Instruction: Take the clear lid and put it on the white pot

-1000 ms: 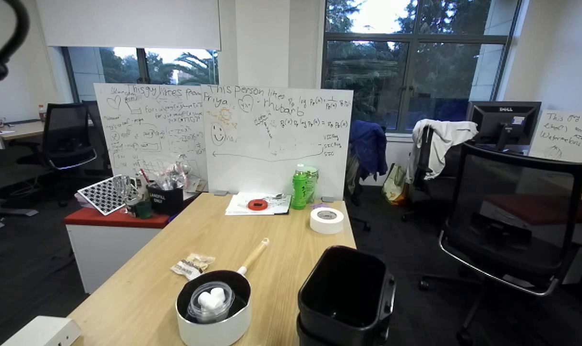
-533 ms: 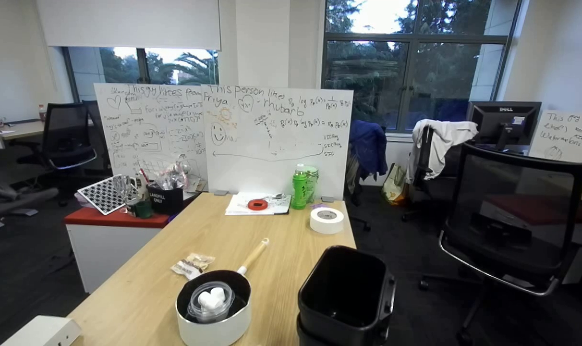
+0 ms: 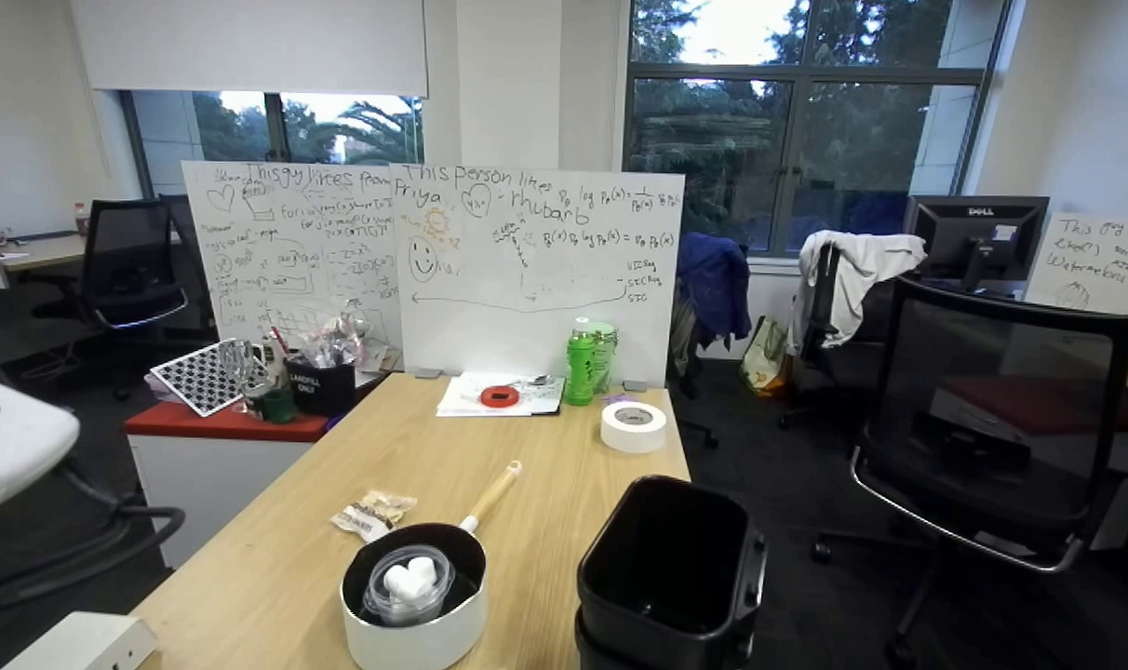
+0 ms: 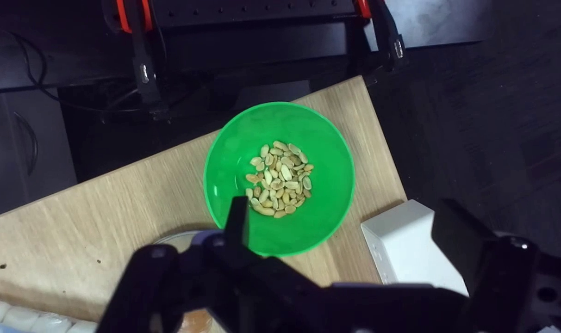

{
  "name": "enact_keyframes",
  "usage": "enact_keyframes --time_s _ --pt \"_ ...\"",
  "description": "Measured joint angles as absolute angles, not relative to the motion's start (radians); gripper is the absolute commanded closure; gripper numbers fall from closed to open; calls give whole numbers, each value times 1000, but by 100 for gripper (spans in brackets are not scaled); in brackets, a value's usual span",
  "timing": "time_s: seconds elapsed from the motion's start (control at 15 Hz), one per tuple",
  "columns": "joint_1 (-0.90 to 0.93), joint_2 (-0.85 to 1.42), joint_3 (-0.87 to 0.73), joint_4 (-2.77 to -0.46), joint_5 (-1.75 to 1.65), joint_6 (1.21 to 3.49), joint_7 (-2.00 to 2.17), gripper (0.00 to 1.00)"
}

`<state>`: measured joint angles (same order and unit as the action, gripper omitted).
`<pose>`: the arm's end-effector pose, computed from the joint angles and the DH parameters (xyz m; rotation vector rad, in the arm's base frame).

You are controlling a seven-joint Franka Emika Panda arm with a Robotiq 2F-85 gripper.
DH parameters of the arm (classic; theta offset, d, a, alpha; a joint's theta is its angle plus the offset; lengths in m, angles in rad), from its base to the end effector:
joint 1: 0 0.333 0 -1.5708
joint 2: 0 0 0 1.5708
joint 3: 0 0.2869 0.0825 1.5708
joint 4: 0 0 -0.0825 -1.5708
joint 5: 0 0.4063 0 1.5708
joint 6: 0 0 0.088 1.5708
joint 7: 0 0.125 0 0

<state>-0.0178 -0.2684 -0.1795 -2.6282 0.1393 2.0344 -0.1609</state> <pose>0.3874 -0.0608 0.2542 -2.8902 0.1525 0.4359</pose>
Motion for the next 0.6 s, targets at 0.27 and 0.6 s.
enact_keyframes --time_s 0.27,0.6 --pt "-19 -270 -177 -2627 140 2036 -160 0" --pt "-16 -212 -157 -2659 240 2217 -160 0"
